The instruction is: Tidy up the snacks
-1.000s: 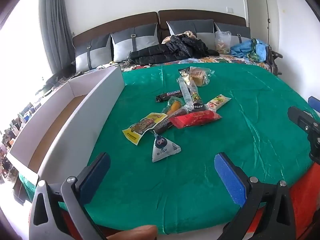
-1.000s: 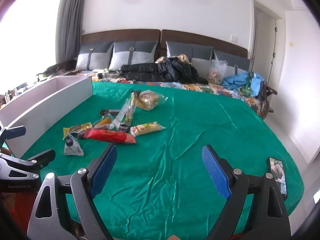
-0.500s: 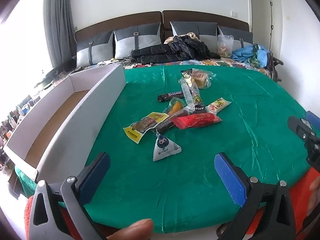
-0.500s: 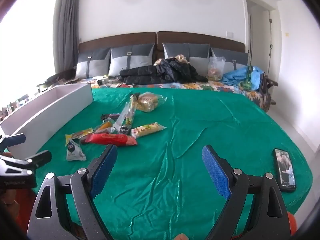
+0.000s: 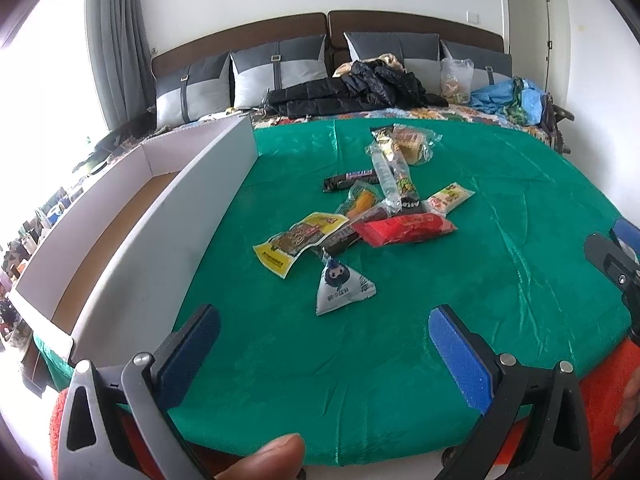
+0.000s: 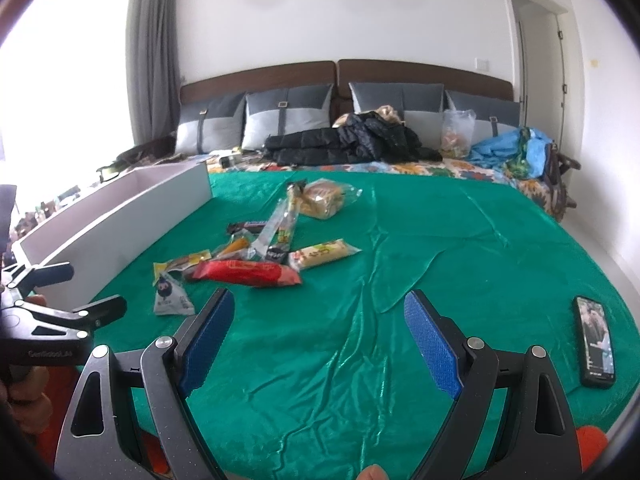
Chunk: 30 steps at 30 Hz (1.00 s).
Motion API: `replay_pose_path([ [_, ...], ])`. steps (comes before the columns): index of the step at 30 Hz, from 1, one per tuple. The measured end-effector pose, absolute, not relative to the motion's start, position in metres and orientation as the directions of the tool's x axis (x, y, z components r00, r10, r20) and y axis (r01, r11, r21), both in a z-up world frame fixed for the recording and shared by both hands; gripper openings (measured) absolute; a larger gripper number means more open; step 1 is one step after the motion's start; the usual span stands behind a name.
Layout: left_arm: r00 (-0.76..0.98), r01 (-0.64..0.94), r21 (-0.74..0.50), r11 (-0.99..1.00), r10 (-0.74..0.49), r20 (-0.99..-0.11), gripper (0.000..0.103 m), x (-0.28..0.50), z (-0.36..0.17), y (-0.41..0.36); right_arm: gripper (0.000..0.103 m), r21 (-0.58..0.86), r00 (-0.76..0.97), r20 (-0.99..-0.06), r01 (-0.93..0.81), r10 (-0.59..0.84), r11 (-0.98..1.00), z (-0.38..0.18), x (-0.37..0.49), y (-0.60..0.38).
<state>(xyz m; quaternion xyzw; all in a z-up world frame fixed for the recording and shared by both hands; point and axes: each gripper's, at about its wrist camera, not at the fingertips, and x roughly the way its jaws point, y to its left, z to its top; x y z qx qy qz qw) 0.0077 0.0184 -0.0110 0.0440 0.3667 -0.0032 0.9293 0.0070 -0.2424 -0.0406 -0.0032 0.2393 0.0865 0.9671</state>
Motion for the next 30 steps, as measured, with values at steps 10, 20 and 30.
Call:
replay_pose_path([
  [10,0.712,0.024,0.093,0.995,0.048,-0.700,0.103,0.009,-0.015,0.019,0.089,-0.045,0.872,-0.474,-0.165,0.124,0.985,-0.042,0.001,-0.236],
  [20,0.698,0.018,0.099,0.995,0.058,-0.714,0.103,0.011,-0.019,0.022,0.089,-0.050,0.862,-0.491,-0.173,0.127,0.984,-0.043,0.004,-0.235],
  [30,0.687,0.019,0.100,0.995,0.060,-0.724,0.103,0.015,-0.023,0.023,0.089,-0.054,0.856,-0.503,-0.169,0.119,0.984,-0.048,0.007,-0.235],
])
